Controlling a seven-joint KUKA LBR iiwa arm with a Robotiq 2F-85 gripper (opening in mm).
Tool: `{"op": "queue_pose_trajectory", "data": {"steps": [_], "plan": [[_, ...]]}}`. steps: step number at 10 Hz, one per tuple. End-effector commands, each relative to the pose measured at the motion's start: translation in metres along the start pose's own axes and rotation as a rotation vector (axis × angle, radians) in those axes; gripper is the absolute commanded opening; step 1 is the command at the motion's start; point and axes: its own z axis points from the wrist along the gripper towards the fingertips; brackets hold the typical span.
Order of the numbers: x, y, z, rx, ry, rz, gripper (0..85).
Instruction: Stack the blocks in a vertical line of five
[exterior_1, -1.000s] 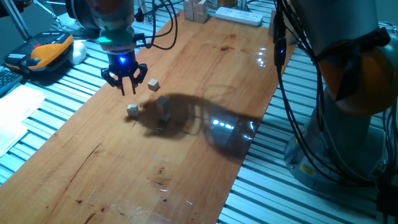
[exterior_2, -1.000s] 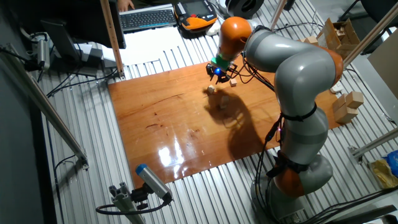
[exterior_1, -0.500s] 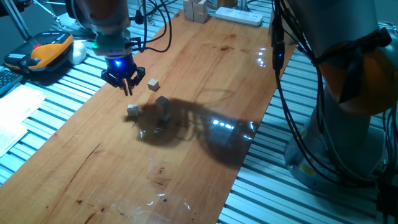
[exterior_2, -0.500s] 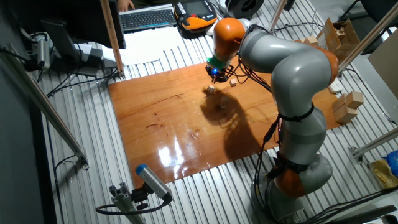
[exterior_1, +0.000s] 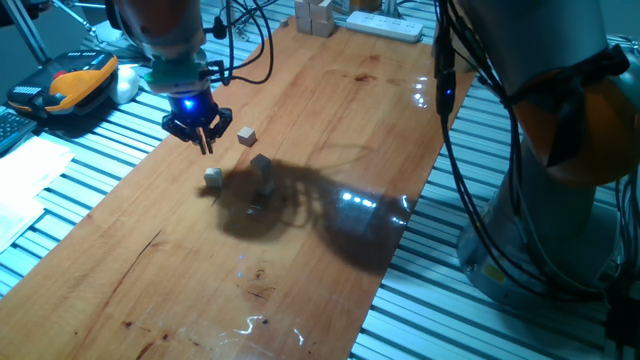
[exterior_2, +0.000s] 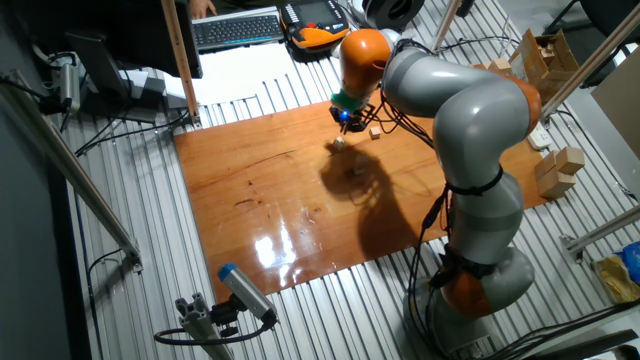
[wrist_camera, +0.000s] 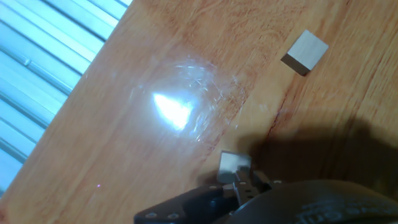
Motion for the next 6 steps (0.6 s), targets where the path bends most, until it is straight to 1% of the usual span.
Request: {"op": "queue_pose_trajectory", "data": {"steps": [1, 3, 6], "plan": [[0.0002, 0.0004, 0.002, 0.003, -0.003, 0.005, 34.0], [0.0001, 0.0011, 0.005, 0.009, -0.013, 0.008, 34.0], [-0.0007, 0.0022, 0.01, 0.006, -0.013, 0.023, 34.0]]}}
